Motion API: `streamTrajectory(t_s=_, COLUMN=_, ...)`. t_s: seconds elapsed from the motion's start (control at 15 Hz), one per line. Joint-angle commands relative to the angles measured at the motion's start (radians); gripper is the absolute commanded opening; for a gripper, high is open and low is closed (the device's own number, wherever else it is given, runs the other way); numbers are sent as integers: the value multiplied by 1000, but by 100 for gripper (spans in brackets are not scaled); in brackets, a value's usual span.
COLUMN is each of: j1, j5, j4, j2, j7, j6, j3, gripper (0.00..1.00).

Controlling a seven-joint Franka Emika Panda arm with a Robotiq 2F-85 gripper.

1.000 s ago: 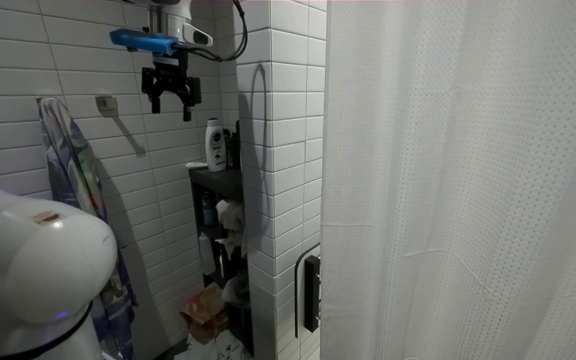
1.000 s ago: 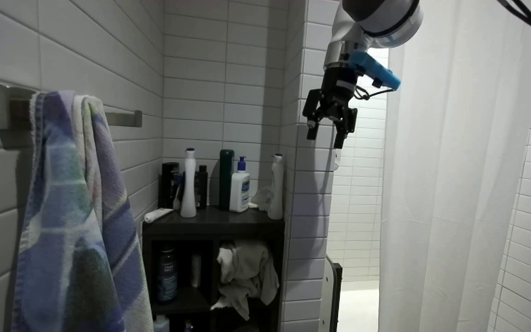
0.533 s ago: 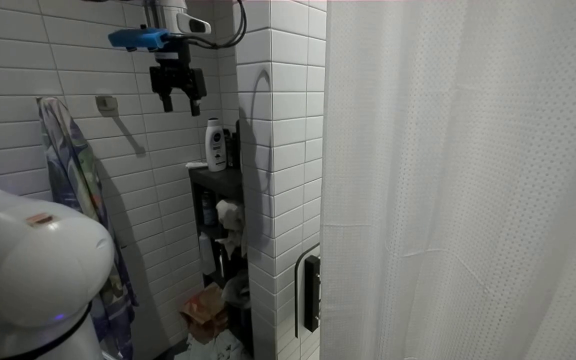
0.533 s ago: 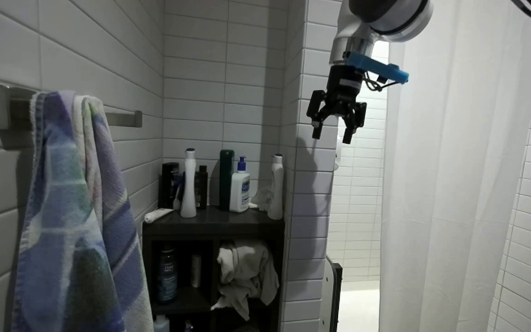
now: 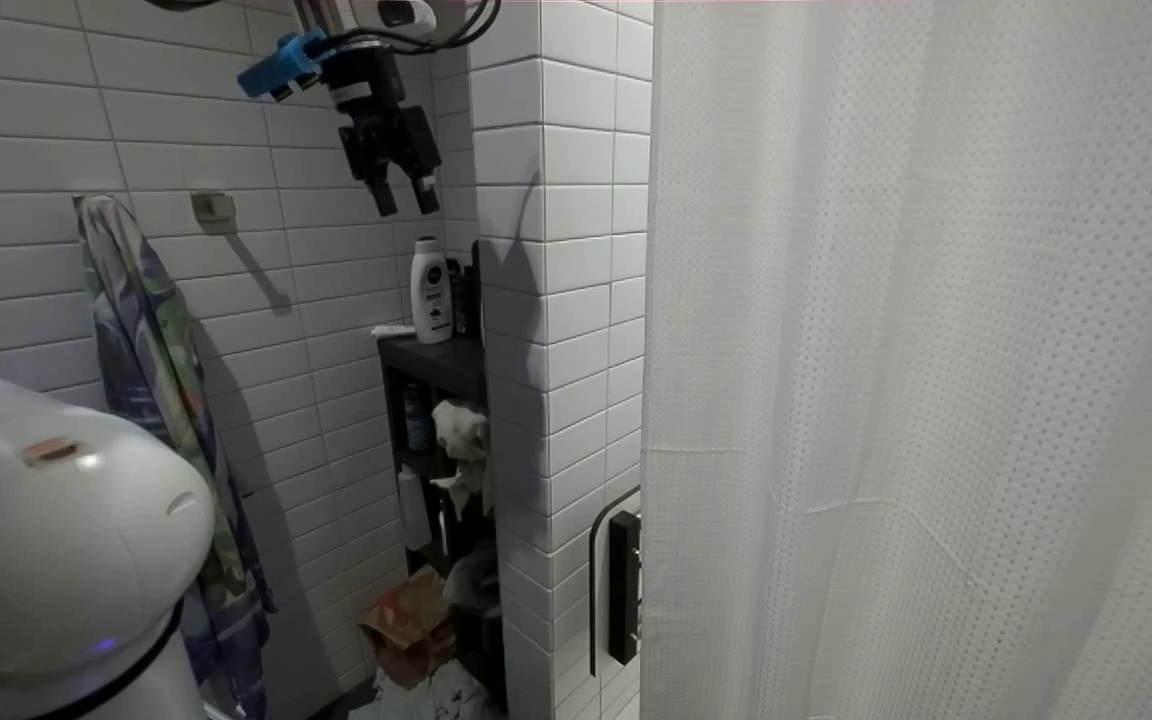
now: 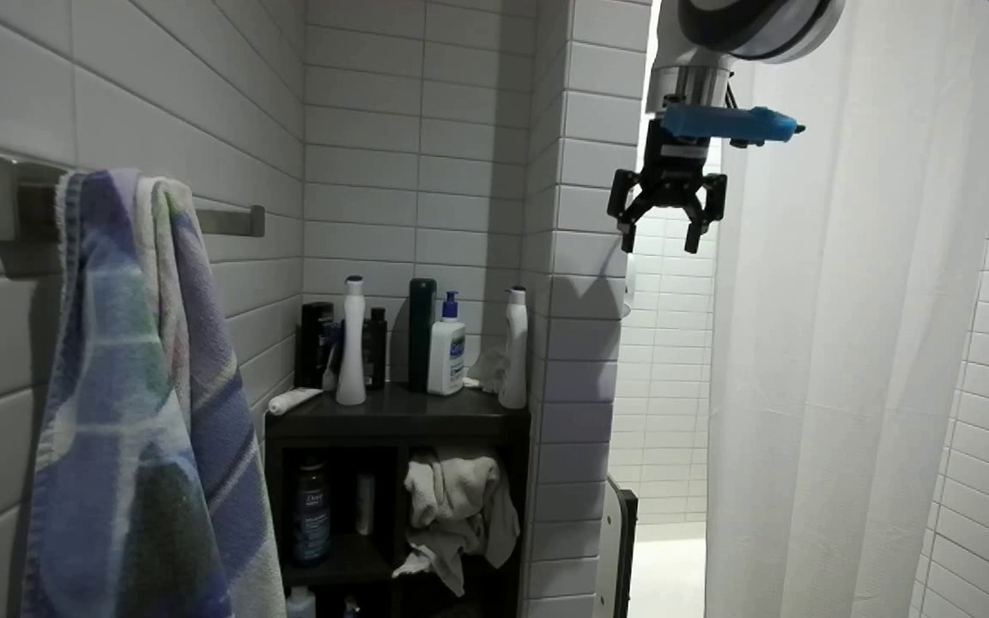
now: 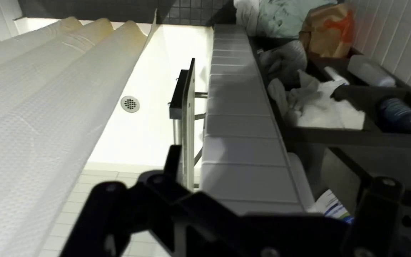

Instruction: Move the shower curtain to the right

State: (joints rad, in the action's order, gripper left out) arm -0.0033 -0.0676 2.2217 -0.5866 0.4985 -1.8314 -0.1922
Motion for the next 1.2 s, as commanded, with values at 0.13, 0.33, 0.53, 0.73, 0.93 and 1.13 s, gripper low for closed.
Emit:
streamTrajectory(t_s=0.13, j1=-101, j5=-120, j4=32, j2=-55, j7=159, j6=-27, j3=-17, gripper=100)
streamTrajectory(t_s=0.33, j1=-125, j5=-146, j4=52, j2=-60, j7=180, j6=-50, j3=19, gripper=100)
streamTrajectory(t_s=0.53, j1=-148, j5=-136, j4=83, j2=-53, j7=181, j6=-116, j3=62, gripper=100)
streamTrajectory(t_s=0.73, j1=-181, j5=-133, j4=124, j2=-46, j7=191, j6=-214, j3=102, gripper=100)
streamTrajectory(t_s=0.93, j1=-212, j5=-140, j4=155, j2=-45, j7=195, j6=-302, j3=122, gripper=100)
streamTrajectory(t_s=1.13, j1=-241, j5=-162, j4=168, j2=-35, j7=179, j6=-377, j3=123, gripper=100)
